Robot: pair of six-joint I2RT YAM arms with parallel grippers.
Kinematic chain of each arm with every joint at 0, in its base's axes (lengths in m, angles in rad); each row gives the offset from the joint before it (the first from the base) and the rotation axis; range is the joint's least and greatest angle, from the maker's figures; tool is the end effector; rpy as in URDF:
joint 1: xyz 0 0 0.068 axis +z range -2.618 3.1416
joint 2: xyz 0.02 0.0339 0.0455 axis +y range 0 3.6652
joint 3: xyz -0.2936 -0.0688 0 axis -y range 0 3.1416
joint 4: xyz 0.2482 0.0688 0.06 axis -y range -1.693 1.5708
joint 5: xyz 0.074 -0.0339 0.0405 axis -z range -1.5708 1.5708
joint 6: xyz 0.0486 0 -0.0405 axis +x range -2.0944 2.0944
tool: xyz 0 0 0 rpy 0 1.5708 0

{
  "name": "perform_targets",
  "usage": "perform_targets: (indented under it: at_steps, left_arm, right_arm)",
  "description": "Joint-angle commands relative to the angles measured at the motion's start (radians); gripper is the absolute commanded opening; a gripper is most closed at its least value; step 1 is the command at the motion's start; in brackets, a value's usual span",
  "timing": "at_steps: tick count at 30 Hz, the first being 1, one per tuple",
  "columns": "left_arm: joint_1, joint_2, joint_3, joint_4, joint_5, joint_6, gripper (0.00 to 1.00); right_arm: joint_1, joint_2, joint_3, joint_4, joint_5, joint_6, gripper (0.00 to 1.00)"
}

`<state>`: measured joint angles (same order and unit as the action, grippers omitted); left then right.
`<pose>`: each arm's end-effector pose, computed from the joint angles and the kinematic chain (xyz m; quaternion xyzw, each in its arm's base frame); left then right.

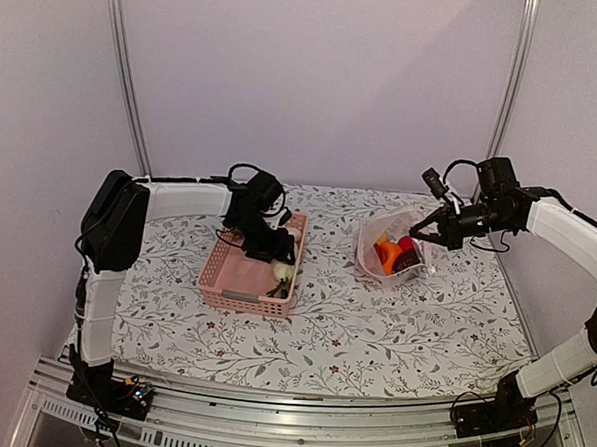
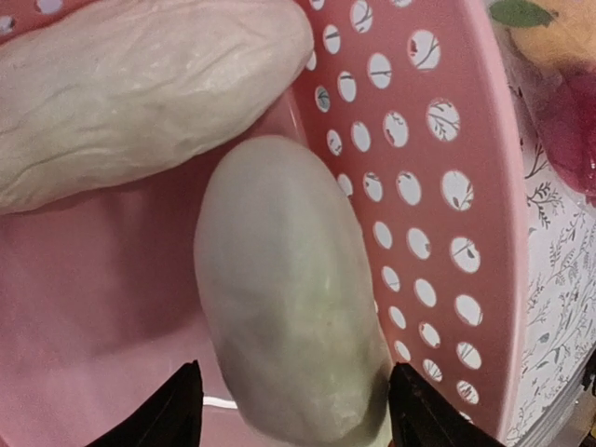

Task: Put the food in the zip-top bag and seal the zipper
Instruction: Pick up the fake vegetable from the bin, then place the fake vegetable in the zipper food storage bag.

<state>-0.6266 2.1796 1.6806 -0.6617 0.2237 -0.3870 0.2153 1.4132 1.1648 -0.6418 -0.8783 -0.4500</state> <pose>0.3849 -0.2919 0.1769 0.1388 0.9632 -0.1938 0.1239 0.2805 0.0996 0.3190 -0.4127 0.7601 0.3627 0.3469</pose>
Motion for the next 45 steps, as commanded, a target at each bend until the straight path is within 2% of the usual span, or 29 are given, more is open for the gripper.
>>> perform_targets:
  at_steps: [1, 3, 7, 13, 25, 30, 38, 45]
  left_arm:
    - [0.017, 0.041, 0.041, -0.044, 0.028, 0.014, 0.68]
    - [0.021, 0.044, 0.046, -0.052, 0.034, 0.014, 0.66]
    - [0.034, 0.038, 0.055, -0.072, 0.048, 0.011, 0.51]
    - [0.046, -0.034, 0.033, -0.084, 0.0, 0.021, 0.42]
    - [0.055, -0.249, -0.04, -0.08, -0.077, 0.024, 0.38]
    - [0.055, -0.326, -0.055, -0.051, -0.082, 0.02, 0.34]
    - [0.039, -0.475, -0.124, 0.102, -0.063, 0.028, 0.3]
    - [-0.024, -0.649, -0.223, 0.344, -0.053, 0.085, 0.3]
  right_arm:
    - [0.003, -0.002, -0.015, 0.013, -0.021, -0.011, 0.0]
    - [0.003, -0.003, -0.017, 0.013, -0.021, -0.01, 0.0]
    - [0.003, 0.005, -0.017, 0.013, -0.018, -0.012, 0.0]
    - [0.004, 0.009, -0.019, 0.013, -0.01, -0.016, 0.0]
    - [0.003, 0.018, -0.019, 0.013, -0.002, -0.018, 0.0]
    - [0.003, 0.021, -0.018, 0.014, -0.003, -0.016, 0.0]
    - [0.003, -0.003, 0.016, 0.017, 0.049, 0.032, 0.0]
    - [0.025, -0.015, 0.173, -0.172, 0.097, 0.0, 0.0]
